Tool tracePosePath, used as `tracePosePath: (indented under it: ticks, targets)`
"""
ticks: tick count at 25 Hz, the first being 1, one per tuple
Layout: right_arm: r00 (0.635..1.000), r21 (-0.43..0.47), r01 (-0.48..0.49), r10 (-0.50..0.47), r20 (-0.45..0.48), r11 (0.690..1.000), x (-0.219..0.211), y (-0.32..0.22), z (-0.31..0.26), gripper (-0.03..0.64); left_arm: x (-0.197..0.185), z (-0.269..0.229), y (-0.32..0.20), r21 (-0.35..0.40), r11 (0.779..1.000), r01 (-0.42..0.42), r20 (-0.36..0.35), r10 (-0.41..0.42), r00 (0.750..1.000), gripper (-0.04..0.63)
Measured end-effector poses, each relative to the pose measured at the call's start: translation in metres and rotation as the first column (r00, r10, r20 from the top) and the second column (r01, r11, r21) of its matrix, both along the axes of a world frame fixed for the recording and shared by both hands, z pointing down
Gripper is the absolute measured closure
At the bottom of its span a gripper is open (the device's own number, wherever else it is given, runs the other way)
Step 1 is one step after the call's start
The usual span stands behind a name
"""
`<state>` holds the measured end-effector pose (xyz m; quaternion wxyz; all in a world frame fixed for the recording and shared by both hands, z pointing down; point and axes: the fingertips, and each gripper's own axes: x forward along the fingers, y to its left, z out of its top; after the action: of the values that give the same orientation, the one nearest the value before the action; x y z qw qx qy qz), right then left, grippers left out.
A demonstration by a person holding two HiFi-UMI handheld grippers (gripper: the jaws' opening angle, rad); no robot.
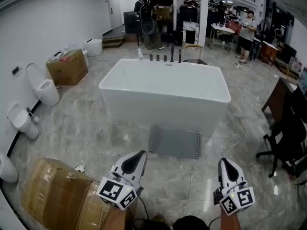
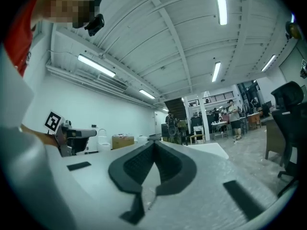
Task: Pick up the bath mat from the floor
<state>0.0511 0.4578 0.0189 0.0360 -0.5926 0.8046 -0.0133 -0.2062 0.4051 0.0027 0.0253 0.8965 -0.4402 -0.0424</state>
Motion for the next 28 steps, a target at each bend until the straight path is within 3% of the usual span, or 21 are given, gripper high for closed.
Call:
tracePosePath:
  ticks: [6,10,14,19,28]
  targets:
    - [0.999,-0.041,-0.051,0.051,-0.003,0.998,0.005,-0.029,0.019,0.614,-0.020,0.009,-0.039,-0.021,1.000,0.003,0.020,-0.003,1.000,0.584]
    - [0.998,-0.031,-0.063,0.063,-0.011,0.998,0.025,-0.069,0.028,0.614,-0.010,0.017,-0.078,-0.021,1.000,0.018,0.039,-0.017,0.999,0.584]
    - [0.998,-0.006,-0.061,0.061,-0.034,0.998,0.044,-0.129,0.041,0.614,0.000,0.034,-0.136,0.012,0.999,0.034,0.051,-0.035,0.998,0.584]
    - [0.998,0.012,-0.042,0.042,-0.045,0.999,0.075,-0.215,0.047,0.613,0.019,0.033,-0.222,0.011,0.992,0.124,0.080,-0.125,0.989,0.584]
    - [0.998,-0.074,0.037,-0.040,-0.040,0.997,0.122,-0.347,0.086,0.612,0.069,0.060,-0.349,-0.037,0.981,0.192,0.139,-0.186,0.973,0.584]
